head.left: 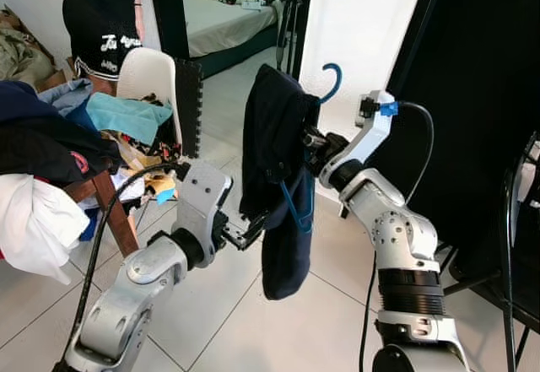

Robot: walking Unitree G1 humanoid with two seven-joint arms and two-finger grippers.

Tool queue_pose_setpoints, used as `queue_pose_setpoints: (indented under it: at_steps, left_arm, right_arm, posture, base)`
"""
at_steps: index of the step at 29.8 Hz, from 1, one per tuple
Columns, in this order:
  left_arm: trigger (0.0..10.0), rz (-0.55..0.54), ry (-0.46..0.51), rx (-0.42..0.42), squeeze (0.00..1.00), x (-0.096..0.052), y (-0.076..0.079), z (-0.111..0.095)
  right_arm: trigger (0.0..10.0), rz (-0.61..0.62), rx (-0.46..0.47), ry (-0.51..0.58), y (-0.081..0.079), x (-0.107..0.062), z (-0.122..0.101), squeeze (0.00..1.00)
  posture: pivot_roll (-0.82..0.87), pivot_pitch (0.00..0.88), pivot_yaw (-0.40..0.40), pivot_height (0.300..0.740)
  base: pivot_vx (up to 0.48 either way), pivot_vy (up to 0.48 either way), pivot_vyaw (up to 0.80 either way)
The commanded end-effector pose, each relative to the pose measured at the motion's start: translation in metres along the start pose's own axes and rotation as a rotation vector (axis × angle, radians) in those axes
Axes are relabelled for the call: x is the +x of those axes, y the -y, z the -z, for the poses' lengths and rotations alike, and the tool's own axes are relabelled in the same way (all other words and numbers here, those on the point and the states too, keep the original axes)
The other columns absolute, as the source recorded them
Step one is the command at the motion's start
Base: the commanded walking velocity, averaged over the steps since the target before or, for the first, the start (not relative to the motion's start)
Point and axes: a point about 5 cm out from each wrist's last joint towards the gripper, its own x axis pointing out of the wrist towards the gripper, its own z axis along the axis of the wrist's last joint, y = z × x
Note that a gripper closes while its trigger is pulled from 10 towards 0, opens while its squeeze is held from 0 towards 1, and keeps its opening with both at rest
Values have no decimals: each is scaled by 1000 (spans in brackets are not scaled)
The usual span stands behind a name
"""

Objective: Hang hanger

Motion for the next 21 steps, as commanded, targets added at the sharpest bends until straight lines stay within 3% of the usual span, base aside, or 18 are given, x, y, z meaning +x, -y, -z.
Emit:
queue_pose_setpoints:
  at_steps: [1, 3, 8, 9, 10, 13, 14, 17, 18, 21]
  left_arm:
    - [10000, -59, 108, -35, 1000, -10, -16, -24]
    - [10000, -129, 245, -88, 1000, -21, -33, -50]
    - [10000, -148, 359, -136, 1000, -36, -43, -69]
    - [10000, -146, 401, -151, 1000, -43, -46, -75]
    - [10000, -132, 442, -158, 1000, -59, -49, -79]
    - [10000, -129, 445, -157, 1000, -62, -50, -79]
    - [10000, -222, 395, -119, 1000, -72, -62, -69]
    - [10000, -289, 353, -93, 1000, -80, -71, -62]
    - [10000, -351, 332, -71, 0, -89, -82, -57]
    - [10000, -405, 346, -51, 0, -102, -95, -60]
  right_arm:
    - [10000, -85, -23, 88, -12, 2, -21, 0]
    - [10000, -80, -28, 111, -6, 2, -31, 0]
    - [10000, -67, -33, 135, 1, 3, -41, 0]
    - [10000, -62, -35, 144, 4, 3, -46, 0]
    - [10000, -73, -30, 177, 6, 5, -58, 0]
    - [10000, -77, -27, 185, 6, 5, -61, 0]
    - [10000, -196, -52, 181, -4, 1, -71, 0]
    - [10000, -285, -72, 171, -12, -3, -77, 0]
    - [10000, -378, -89, 162, -17, -10, -85, 0]
    - [10000, -484, -118, 151, -20, -21, -97, 0]
  posture:
    - [-10, 28, -30, 740]
    - [-6, 29, -33, 740]
    - [-2, 30, -38, 740]
    - [3, 30, -43, 740]
    - [10, 31, -49, 740]
    - [12, 31, -51, 740]
    - [16, 30, -62, 740]
    - [16, 30, -62, 740]
    - [11, 28, -66, 740]
    - [6, 26, -71, 740]
  base:
    - [0, 0, 0]
    - [0, 0, 0]
    - [0, 0, 0]
    - [0, 0, 0]
    - [0, 0, 0]
    - [0, 0, 0]
    - [0, 0, 0]
    - [0, 0, 0]
    - [0, 0, 0]
    - [0, 0, 0]
